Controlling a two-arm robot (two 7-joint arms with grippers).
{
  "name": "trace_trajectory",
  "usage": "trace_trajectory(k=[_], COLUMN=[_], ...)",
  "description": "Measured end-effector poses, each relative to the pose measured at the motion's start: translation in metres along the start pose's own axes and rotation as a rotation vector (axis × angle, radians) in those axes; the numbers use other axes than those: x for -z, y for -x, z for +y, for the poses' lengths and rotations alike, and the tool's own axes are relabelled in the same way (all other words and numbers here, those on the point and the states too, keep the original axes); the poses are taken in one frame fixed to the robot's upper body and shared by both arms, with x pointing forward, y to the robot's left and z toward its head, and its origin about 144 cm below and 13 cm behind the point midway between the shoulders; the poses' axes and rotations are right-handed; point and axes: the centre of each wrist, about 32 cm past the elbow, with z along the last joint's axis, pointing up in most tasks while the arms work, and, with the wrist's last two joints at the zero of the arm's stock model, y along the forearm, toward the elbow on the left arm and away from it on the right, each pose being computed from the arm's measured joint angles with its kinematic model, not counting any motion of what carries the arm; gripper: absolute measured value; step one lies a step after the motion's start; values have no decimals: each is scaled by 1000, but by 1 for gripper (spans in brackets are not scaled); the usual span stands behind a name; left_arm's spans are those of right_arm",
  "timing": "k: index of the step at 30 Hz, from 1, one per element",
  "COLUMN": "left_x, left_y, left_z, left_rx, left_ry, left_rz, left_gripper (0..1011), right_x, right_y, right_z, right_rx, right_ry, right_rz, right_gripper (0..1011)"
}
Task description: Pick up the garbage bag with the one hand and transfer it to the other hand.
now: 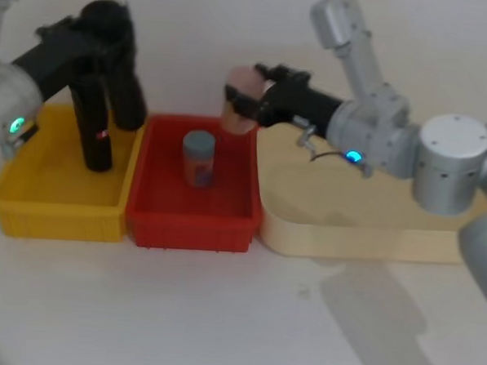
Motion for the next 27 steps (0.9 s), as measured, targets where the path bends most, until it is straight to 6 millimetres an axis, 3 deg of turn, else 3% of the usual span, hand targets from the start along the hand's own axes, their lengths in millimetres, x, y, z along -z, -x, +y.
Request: trace_trajectory(k=[3, 9, 13, 27], left_x=[-6, -12, -15, -8], left_y=[7, 21, 38, 73], left_z=[-10, -32, -56, -109], left_rx=[37, 108, 178, 282], left_ry=[8, 14, 14, 6], left_rz=[11, 34, 54, 79], left_gripper=[547, 547, 547, 547], right_x=[-3, -11, -13, -2], right_y=[-2, -11, -15, -24], right_z=[-6, -38, -59, -119], right_rx=[20, 118, 186, 381], right_ry=[-3, 0, 11, 92], right_rz=[-6, -26, -33, -24], right_gripper=[655, 655, 655, 655])
